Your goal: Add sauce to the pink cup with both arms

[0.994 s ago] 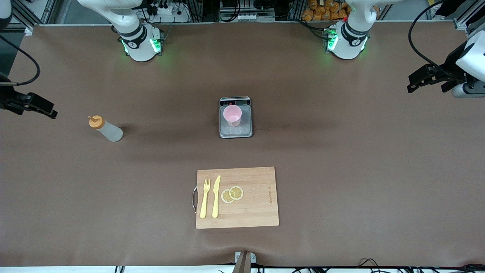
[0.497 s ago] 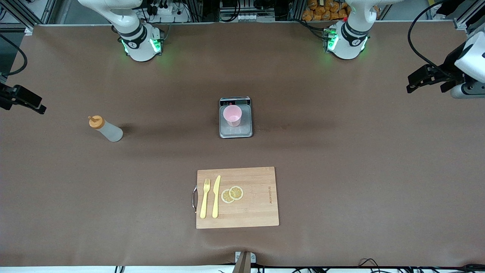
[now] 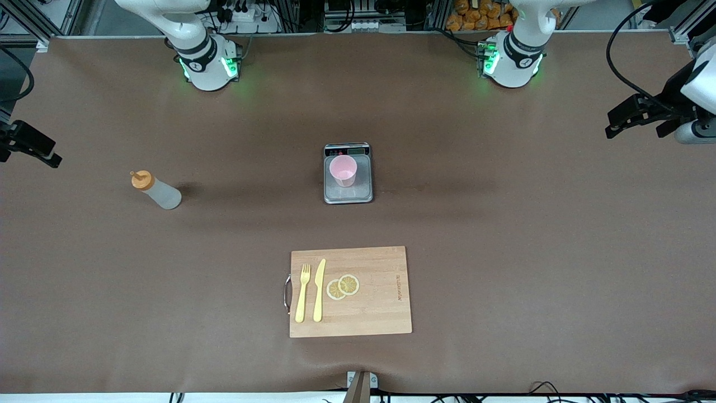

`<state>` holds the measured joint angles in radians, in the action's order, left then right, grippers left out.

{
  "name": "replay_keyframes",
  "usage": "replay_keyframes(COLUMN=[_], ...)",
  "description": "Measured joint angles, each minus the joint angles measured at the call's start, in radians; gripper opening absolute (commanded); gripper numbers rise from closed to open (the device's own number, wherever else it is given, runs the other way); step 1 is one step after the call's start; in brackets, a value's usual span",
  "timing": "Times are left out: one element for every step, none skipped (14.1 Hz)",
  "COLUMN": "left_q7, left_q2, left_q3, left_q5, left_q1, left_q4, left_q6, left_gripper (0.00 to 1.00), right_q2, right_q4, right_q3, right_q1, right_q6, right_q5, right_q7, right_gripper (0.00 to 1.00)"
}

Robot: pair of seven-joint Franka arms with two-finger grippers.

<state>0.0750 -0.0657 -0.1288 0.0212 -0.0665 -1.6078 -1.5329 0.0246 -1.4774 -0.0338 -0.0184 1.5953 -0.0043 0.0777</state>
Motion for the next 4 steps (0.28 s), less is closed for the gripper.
replay_keyframes(left_q7=[0.0, 0.0, 0.0, 0.0], left_q2=[0.002, 0.003, 0.003, 0.003], left_q3=[0.0, 0.001, 0.001, 0.002], left_q5=[0.0, 0.0, 0.0, 0.0], left_q1=[0.0, 0.0, -0.001, -0.001], left_q4=[0.003, 0.005, 0.006, 0.007], left_q6=[0.0, 0.0, 0.0, 0.0], left_gripper=[1.0, 1.0, 1.0, 1.0], right_q2=[0.0, 0.0, 0.0, 0.0], right_q4=[-0.002, -0.003, -0.005, -0.006], right_q3=[0.001, 0.003, 0.003, 0.003], right_q1=[0.0, 0.0, 0.0, 0.0], right_q6=[0.0, 0.0, 0.0, 0.0], right_q5=[0.0, 0.0, 0.0, 0.0], right_q7=[0.0, 0.0, 0.0, 0.0], right_gripper=[1.0, 1.0, 1.0, 1.0])
